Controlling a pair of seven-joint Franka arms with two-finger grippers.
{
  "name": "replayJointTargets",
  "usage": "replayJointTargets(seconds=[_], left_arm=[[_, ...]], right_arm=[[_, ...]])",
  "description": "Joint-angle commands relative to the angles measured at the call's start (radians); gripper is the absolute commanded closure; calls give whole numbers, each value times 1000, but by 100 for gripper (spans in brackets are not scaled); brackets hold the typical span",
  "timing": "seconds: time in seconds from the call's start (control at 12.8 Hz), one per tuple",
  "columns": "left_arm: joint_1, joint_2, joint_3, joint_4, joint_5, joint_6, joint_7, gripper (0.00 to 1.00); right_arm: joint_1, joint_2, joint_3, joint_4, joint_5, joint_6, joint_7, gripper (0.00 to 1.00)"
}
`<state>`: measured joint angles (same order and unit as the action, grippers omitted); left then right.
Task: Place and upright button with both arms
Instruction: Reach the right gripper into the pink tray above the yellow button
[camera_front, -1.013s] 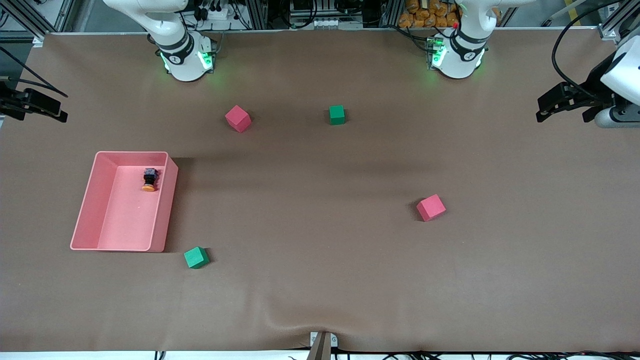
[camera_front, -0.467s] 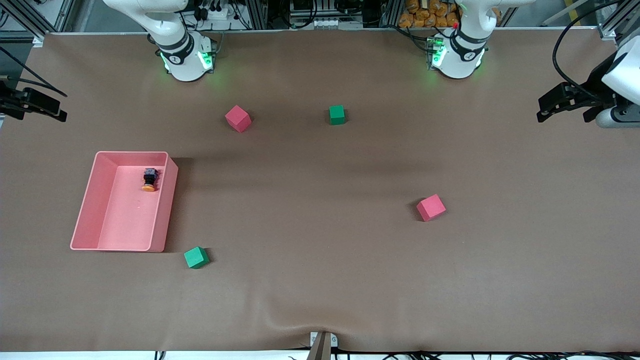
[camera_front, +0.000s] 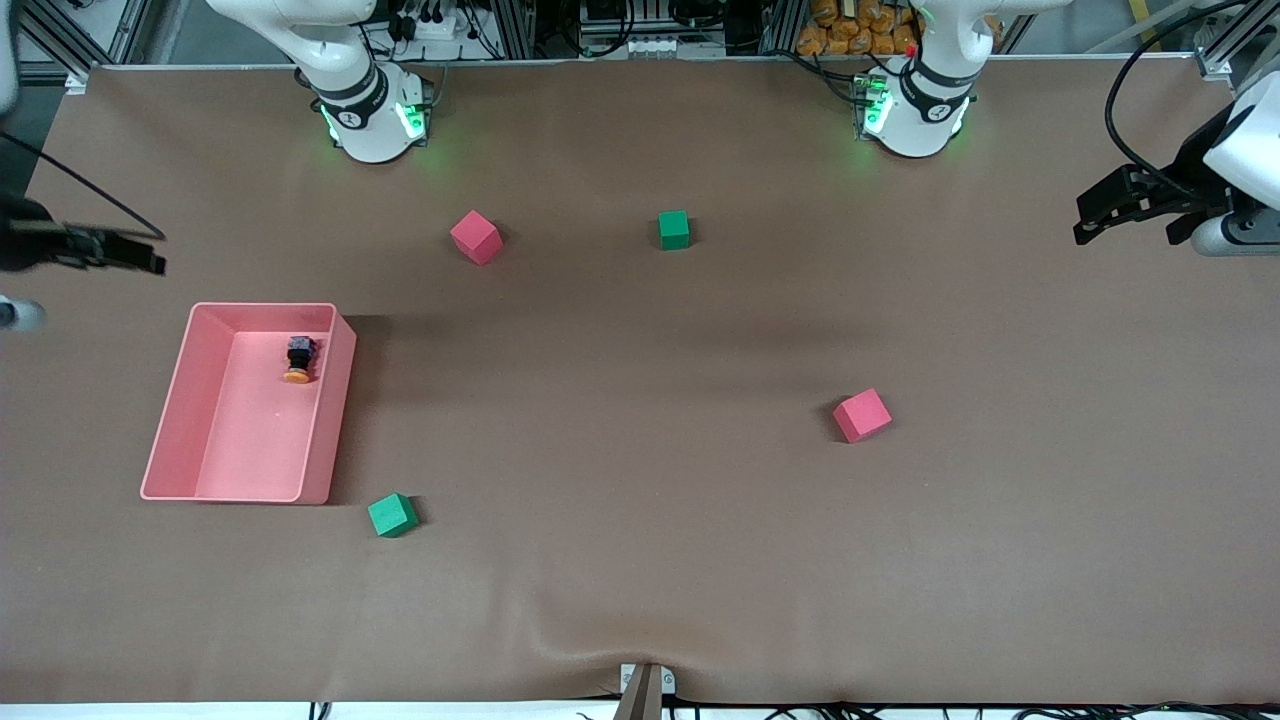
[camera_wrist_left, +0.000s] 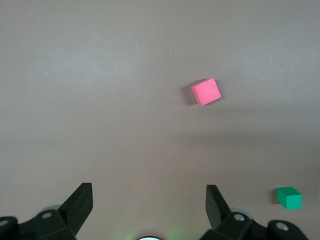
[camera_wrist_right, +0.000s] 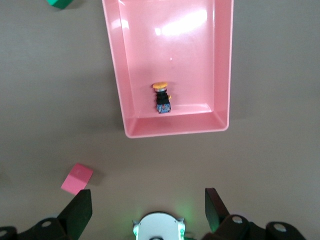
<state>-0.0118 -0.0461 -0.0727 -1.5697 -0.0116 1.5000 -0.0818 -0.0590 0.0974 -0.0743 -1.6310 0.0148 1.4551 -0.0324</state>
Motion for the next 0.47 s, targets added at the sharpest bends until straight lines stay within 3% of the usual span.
replayJointTargets(seconds=[0.0,0.39], left_arm=[[4,11,-2,25,7,-21,17,0],[4,11,-2,25,7,-21,17,0]], right_arm=[[-30,-10,5,-162,-1,150,-11,0],[-61,4,4,-456,-12,561,-57,0]])
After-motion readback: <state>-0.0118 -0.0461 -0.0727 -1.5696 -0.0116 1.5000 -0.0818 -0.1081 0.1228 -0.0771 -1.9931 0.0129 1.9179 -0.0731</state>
